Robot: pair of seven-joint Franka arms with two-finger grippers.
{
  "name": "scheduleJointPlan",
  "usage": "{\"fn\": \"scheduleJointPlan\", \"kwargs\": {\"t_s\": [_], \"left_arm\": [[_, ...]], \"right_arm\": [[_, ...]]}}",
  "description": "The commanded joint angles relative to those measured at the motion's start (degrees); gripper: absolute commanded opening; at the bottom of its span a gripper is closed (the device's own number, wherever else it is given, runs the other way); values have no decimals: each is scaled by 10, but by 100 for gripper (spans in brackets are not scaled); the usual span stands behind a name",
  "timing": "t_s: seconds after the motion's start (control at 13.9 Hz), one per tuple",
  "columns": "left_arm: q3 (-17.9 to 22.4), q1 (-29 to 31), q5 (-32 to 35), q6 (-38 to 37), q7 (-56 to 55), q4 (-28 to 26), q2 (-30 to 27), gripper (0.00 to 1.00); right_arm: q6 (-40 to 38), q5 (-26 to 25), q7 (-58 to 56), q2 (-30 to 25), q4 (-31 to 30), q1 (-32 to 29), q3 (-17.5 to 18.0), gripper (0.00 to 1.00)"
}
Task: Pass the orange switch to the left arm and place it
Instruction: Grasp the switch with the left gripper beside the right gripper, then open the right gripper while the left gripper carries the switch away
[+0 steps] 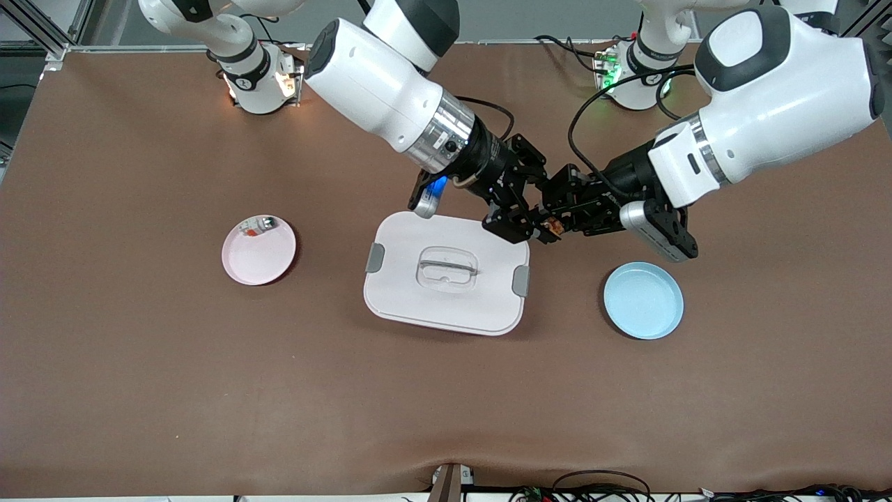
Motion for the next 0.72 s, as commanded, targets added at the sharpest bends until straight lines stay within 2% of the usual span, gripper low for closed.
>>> {"fn": "scheduleJointPlan", "kwargs": {"t_s": [0.0,0.29,0.5,0.65], "left_arm": [[-1,9,8,-2,5,7,-2,0],[5,11,33,-2,18,7,-6,0],[5,13,87,-3,25,7,-4,0],[5,14,167,-4,73,4,1,0]], "right_arm": [[2,10,8,12,22,5,-4,100],[-10,5,-6,11,21,-5,-5,100],[-93,6,-123,9,21,-23,-3,100],[-165,6,-196,5,21,-36,-3,100]]}}
